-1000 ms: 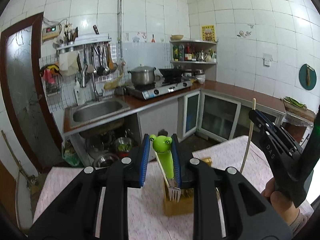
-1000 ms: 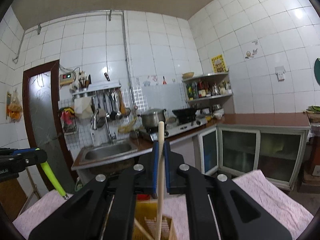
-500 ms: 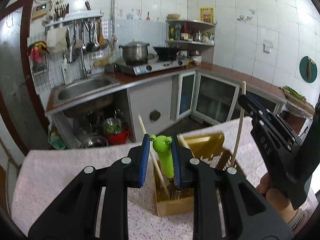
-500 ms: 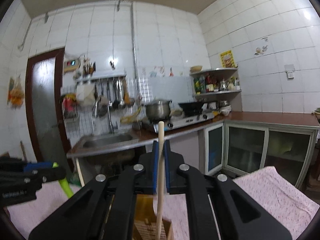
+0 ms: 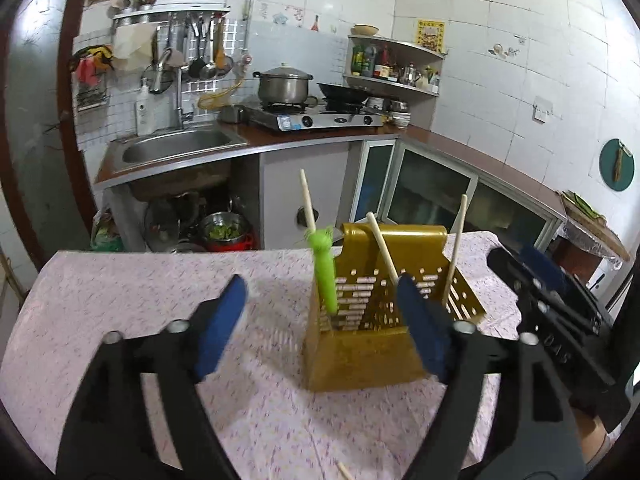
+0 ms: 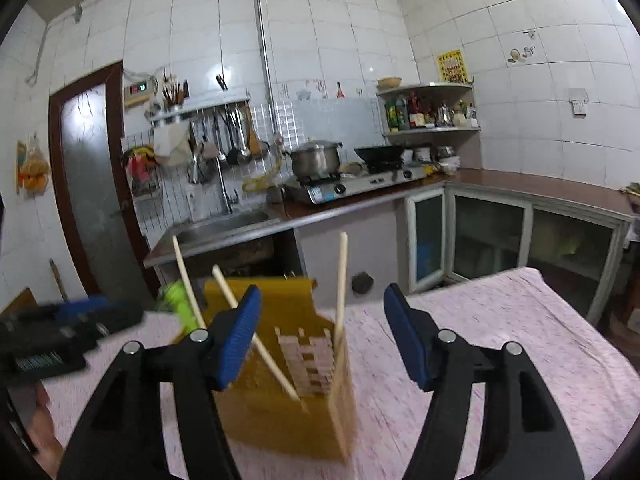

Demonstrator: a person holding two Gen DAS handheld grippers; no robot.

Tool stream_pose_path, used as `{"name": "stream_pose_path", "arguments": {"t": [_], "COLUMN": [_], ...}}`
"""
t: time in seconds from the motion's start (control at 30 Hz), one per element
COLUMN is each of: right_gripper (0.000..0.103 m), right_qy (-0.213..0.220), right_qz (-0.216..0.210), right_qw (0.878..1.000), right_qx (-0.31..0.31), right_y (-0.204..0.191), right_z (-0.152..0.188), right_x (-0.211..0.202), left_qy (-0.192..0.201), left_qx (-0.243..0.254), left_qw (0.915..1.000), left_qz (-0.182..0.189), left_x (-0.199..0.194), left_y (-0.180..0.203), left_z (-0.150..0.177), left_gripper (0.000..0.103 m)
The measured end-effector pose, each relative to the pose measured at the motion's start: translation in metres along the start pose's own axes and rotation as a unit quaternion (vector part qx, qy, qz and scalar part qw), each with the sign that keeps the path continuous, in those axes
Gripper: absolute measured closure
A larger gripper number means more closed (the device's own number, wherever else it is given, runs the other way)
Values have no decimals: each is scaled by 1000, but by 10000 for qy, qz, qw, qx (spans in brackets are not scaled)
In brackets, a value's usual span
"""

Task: Organize utensils
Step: 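Grasp a wooden chopstick with the left tool while the right tool grasps another chopstick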

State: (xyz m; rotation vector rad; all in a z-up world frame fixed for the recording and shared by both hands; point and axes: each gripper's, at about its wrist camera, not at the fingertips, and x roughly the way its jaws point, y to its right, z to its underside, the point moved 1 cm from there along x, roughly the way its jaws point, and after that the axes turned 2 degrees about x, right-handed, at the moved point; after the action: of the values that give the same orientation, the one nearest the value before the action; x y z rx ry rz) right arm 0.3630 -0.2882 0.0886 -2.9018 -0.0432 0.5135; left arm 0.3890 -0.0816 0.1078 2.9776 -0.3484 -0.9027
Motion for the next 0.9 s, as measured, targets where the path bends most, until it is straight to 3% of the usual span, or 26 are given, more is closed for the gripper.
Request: {"name": "stream_pose_path", "arguments": {"t": [0.13, 0.33, 0.47, 0.9], "right_gripper": [37, 30, 29, 31], "right_qy": [-567, -1176, -1520, -2038], "right_qz": [457, 907, 1052, 1070], "right_qw": [9973, 9889, 9825, 9720], "right_qx": [4, 5, 241, 475], "right_y": [8, 22, 37, 25], "right_z": [20, 56, 85, 155], "right_x": [-26, -64, -81, -105], "left_qy": [-184, -880, -1120, -1507], "left_qx": [-13, -126, -179, 354], "left_qw": [9997, 9960, 9934, 9879], "left_qz": [-175, -130, -165, 42], "left_x": [-25, -38, -42, -58], "left_y": [-5, -18, -21, 17], "left_z": [17, 64, 97, 192], "left_gripper": [5, 5, 5, 5]}}
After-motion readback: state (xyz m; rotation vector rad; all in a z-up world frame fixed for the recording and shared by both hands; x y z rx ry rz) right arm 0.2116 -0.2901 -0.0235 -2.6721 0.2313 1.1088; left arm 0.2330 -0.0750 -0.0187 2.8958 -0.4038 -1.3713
